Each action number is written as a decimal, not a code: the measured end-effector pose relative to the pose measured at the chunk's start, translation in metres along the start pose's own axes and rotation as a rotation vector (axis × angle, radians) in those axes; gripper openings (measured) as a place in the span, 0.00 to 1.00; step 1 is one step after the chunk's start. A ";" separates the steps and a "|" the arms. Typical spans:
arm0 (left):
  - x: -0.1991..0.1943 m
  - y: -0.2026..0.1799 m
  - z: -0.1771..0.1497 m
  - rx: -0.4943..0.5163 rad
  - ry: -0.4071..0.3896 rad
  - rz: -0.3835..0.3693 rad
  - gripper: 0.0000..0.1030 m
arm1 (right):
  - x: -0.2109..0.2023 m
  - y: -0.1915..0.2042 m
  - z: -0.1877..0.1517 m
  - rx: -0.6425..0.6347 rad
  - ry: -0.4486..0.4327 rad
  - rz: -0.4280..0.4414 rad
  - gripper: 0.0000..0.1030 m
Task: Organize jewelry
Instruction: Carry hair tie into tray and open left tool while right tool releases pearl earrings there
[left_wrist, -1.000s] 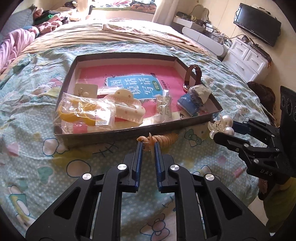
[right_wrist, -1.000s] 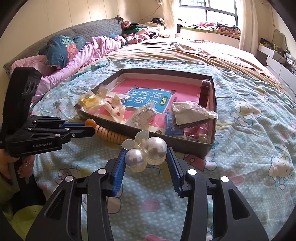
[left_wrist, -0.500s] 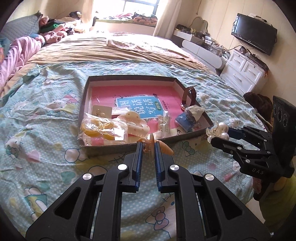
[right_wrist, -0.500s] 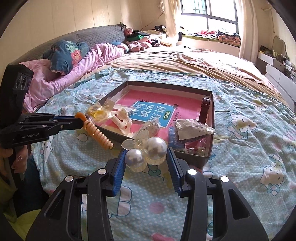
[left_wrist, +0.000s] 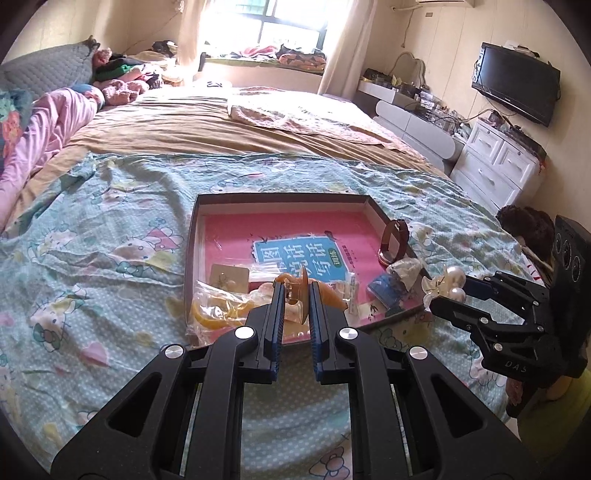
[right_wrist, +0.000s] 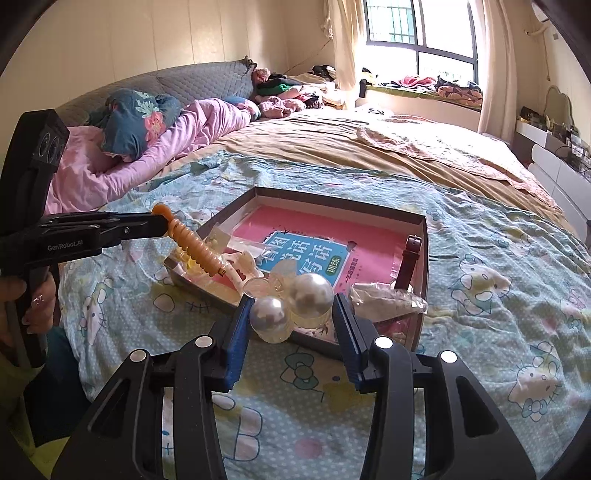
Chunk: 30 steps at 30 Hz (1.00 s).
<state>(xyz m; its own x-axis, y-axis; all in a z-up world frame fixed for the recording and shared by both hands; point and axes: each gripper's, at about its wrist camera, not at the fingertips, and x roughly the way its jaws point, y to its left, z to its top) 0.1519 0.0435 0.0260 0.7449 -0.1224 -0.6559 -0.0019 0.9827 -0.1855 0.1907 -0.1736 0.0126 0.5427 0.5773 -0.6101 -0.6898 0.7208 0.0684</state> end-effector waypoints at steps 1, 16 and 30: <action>0.001 0.001 0.003 -0.005 -0.004 0.004 0.06 | 0.001 -0.001 0.002 0.001 -0.002 -0.003 0.41; 0.035 0.005 0.018 -0.018 0.001 0.052 0.06 | 0.029 -0.017 0.016 0.023 0.006 -0.019 0.41; 0.063 0.016 0.014 -0.030 0.042 0.079 0.06 | 0.059 -0.022 0.014 0.021 0.055 -0.022 0.41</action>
<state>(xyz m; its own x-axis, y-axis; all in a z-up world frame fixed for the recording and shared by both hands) 0.2079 0.0538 -0.0082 0.7132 -0.0507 -0.6991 -0.0800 0.9850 -0.1531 0.2444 -0.1495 -0.0134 0.5298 0.5397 -0.6543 -0.6676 0.7412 0.0708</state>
